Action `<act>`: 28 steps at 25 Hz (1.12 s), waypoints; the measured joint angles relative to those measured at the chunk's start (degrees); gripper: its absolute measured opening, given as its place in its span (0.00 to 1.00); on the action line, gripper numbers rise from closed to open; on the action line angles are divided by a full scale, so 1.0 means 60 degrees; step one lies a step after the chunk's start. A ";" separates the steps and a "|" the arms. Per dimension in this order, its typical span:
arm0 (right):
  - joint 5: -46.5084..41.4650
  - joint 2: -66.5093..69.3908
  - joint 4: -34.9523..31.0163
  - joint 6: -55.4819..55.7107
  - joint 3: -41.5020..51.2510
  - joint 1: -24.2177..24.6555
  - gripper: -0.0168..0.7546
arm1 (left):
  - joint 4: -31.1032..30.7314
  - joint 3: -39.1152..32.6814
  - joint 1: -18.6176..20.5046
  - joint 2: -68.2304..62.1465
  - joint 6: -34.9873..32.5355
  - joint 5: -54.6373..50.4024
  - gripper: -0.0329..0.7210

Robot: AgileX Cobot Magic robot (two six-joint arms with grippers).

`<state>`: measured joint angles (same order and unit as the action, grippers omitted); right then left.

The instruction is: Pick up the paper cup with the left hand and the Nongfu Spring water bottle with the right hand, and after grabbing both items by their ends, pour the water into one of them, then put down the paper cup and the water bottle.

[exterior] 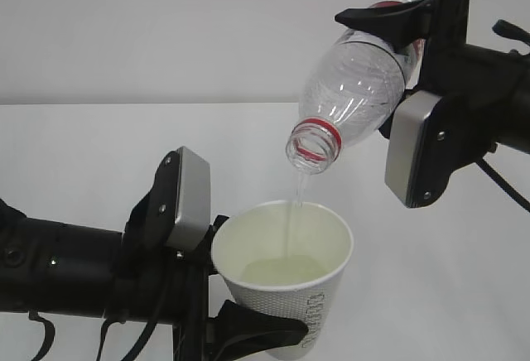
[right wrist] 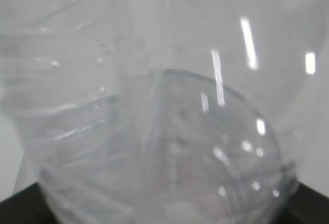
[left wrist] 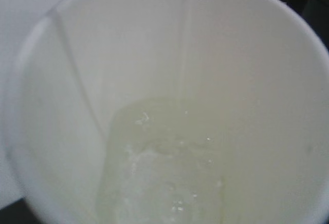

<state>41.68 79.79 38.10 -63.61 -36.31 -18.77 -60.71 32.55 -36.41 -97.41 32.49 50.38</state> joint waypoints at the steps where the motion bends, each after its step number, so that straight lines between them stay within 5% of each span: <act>1: 0.0000 0.0000 0.0000 -0.0017 0.0000 0.0000 0.70 | 0.0000 0.0000 0.0000 0.0000 0.0000 0.0000 0.70; 28: 0.0000 0.0000 0.0000 -0.0037 0.0000 0.0000 0.70 | 0.0000 0.0000 0.0000 0.0000 0.0000 0.0000 0.70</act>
<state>41.68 79.79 38.10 -63.83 -36.31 -18.77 -60.71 32.55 -36.41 -97.41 32.49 50.38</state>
